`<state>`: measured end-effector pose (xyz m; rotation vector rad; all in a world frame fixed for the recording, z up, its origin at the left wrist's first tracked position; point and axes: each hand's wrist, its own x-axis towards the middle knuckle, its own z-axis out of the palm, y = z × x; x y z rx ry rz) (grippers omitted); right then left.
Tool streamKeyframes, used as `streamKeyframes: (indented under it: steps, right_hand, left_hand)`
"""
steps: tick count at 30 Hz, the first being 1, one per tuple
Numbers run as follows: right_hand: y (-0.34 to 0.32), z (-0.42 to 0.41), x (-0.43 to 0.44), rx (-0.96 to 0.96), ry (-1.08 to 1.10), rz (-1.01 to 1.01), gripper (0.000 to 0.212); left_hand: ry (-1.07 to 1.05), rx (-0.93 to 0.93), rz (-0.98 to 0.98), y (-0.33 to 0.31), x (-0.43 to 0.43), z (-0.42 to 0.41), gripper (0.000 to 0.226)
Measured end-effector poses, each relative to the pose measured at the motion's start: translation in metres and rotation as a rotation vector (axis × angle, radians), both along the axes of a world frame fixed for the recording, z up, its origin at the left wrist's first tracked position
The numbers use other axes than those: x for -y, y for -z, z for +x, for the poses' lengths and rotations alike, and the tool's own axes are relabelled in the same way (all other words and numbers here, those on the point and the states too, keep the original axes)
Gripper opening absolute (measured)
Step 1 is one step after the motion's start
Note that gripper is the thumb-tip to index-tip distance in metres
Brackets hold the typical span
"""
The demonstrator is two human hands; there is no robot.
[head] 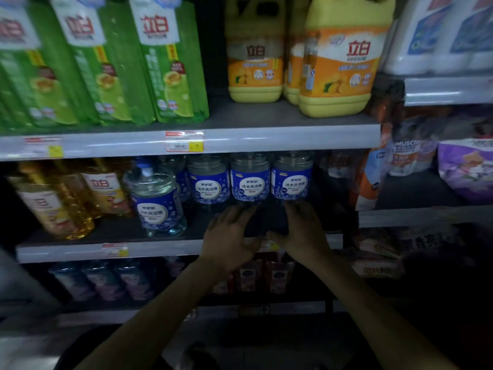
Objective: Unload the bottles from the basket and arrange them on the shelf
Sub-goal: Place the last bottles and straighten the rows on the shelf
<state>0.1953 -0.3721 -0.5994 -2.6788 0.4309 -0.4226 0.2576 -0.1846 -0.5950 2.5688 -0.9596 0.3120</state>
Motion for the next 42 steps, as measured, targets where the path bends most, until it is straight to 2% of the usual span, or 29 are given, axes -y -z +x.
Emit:
streamKeyframes:
  steps: [3,13,19,26,32,37,42]
  right_hand:
    - [-0.014,-0.013,-0.022,-0.015,-0.062,-0.090,0.103]
    - [-0.071,-0.029,-0.113,-0.110,-0.310,-0.121,0.105]
    - [-0.092,-0.032,-0.185,-0.069,-0.524,-0.113,0.108]
    - [-0.104,-0.019,-0.251,-0.039,-0.699,-0.088,0.107]
    - [-0.102,-0.019,-0.325,0.011,-0.863,-0.080,0.105]
    - [-0.100,-0.019,-0.400,-0.109,-0.937,-0.095,0.099]
    - [-0.089,-0.030,-0.464,-0.122,-1.025,-0.239,0.097]
  left_hand:
    - [-0.042,0.032,0.068,-0.011,-0.039,-0.008,0.085]
    - [-0.249,0.040,0.303,-0.064,-0.162,-0.057,0.092]
    - [-0.404,0.055,0.311,-0.089,-0.236,-0.092,0.095]
    - [-0.634,0.040,0.277,-0.112,-0.318,-0.124,0.087]
    - [-0.776,0.050,0.262,-0.087,-0.398,-0.151,0.085]
    - [-0.891,0.071,0.260,-0.058,-0.469,-0.182,0.084]
    - [-0.975,-0.005,0.280,-0.034,-0.517,-0.212,0.085]
